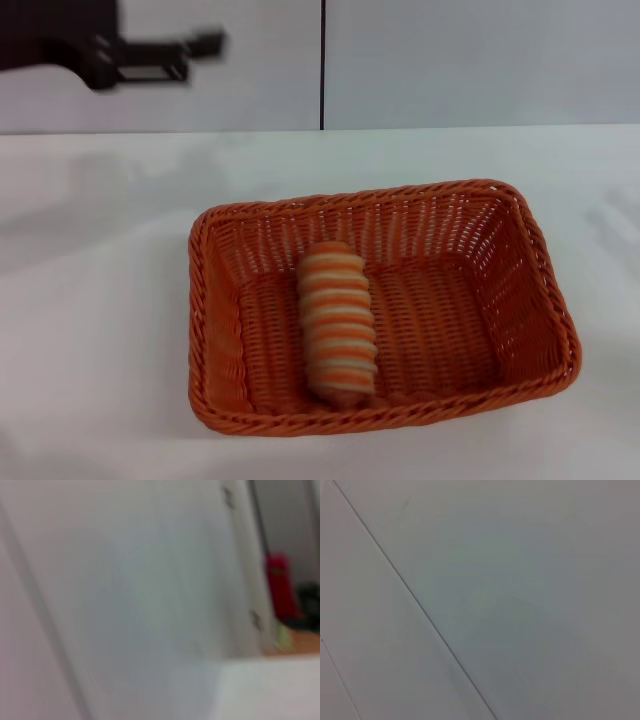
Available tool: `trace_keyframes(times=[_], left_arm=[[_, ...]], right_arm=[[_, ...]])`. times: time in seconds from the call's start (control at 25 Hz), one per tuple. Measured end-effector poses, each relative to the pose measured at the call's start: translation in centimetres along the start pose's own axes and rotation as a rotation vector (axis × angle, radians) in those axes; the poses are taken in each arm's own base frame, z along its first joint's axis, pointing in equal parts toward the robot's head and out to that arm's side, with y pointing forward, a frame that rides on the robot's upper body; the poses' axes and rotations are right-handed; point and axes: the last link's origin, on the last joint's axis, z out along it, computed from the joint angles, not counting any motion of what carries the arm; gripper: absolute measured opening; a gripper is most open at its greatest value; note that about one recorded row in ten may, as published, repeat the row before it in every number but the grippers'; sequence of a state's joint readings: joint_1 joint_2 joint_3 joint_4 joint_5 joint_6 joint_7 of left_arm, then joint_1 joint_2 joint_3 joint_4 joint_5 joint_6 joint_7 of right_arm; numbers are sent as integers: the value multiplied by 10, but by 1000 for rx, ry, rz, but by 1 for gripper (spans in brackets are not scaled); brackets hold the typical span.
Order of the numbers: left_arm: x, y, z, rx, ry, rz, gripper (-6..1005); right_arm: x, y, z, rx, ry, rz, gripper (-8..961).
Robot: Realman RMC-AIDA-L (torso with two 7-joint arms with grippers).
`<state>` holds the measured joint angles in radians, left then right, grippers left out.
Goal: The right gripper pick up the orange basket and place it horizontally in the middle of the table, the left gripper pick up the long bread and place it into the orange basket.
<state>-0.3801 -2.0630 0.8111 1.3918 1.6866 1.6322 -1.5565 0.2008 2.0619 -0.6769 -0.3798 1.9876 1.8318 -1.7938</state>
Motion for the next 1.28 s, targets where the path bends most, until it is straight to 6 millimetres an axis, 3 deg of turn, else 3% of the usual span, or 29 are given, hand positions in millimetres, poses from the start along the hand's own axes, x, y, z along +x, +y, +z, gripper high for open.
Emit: trace_keyframes(times=[0.2, 0.52, 0.84, 1.0, 1.28], left_arm=[[-52, 1, -18, 157, 123, -78, 834], [-109, 14, -36, 357, 219, -212, 834], [-149, 38, -31, 435, 197, -283, 834], [-165, 55, -24, 475, 205, -304, 834], [-167, 69, -23, 463, 246, -318, 834]], right_arm=[[-11, -9, 1, 31, -5, -73, 665], [-40, -39, -15, 228, -54, -218, 666], [-66, -58, -35, 416, -137, -373, 666], [-70, -62, -42, 478, -167, -426, 666], [-59, -54, -48, 488, -200, -406, 665]])
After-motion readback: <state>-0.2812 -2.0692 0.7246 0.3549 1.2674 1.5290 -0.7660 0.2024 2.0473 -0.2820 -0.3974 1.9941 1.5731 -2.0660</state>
